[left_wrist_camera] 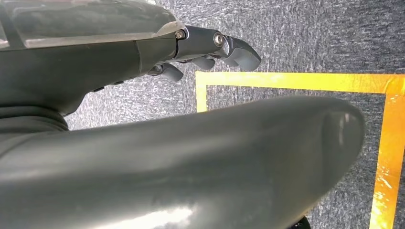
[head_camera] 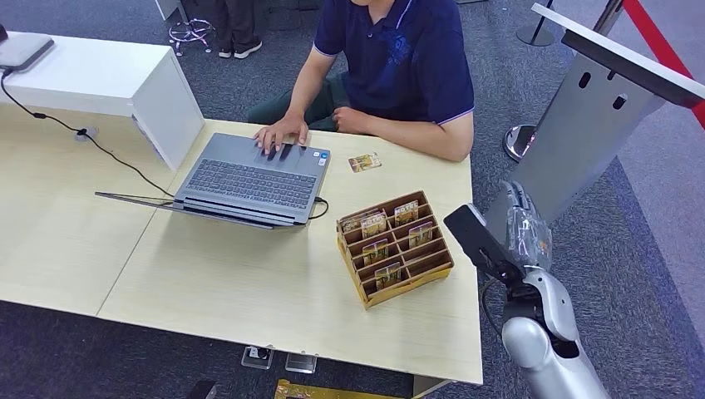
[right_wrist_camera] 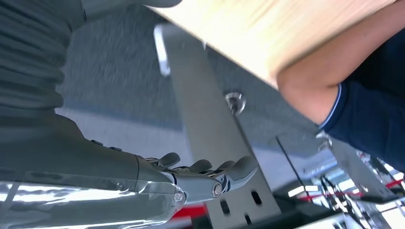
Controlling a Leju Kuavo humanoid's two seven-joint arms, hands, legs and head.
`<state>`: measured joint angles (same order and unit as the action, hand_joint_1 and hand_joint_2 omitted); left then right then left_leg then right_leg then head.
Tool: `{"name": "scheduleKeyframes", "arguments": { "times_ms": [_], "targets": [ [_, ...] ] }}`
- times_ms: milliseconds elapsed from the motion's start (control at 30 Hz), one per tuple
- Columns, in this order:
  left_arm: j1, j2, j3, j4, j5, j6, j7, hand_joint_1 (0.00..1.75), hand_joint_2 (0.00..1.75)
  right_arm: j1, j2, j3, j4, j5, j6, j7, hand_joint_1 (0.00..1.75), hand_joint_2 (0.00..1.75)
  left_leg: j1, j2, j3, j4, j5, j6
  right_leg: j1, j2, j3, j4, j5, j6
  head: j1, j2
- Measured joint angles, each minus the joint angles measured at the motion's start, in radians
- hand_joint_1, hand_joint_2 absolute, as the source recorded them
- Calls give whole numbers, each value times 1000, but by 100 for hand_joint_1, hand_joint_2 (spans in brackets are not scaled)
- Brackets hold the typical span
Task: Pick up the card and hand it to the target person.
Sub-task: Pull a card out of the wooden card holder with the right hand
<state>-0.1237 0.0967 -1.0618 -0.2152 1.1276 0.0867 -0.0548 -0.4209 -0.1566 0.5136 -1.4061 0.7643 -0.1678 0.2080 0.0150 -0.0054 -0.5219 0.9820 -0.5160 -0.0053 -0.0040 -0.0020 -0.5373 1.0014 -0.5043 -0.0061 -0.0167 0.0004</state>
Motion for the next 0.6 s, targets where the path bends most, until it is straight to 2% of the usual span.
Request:
{"name": "scheduleKeyframes", "arguments": {
  "times_ms": [133,167,200,467,533,600],
  "targets": [
    [-2,-1,-10,0,-2,0,2,0,0,-103,3,70,55,183,74,66,127,175,0,0,0,0,1,0,0,0,0,0,0,0,0,0],
    [-3,-2,-12,0,-4,-1,3,0,0,-124,6,87,70,205,89,74,138,175,0,0,0,0,1,0,0,-1,0,0,0,0,0,0],
    [-5,-2,-14,0,-6,-1,3,0,0,-141,9,104,85,218,99,78,140,175,0,0,0,0,1,0,0,-1,0,0,0,0,1,0],
    [-12,-2,-20,0,-9,-4,6,0,0,-212,26,185,180,226,120,60,136,175,0,-1,0,0,1,0,0,-1,0,0,0,0,1,0],
    [-11,-2,-21,0,-9,-4,6,0,0,-221,29,197,197,220,120,51,125,175,0,-1,0,0,1,0,0,-1,0,0,0,0,1,0],
    [-11,-2,-21,0,-9,-4,6,0,0,-229,32,209,212,213,120,44,103,175,0,-1,0,0,1,0,0,-1,0,0,0,0,1,0]
  ]
}}
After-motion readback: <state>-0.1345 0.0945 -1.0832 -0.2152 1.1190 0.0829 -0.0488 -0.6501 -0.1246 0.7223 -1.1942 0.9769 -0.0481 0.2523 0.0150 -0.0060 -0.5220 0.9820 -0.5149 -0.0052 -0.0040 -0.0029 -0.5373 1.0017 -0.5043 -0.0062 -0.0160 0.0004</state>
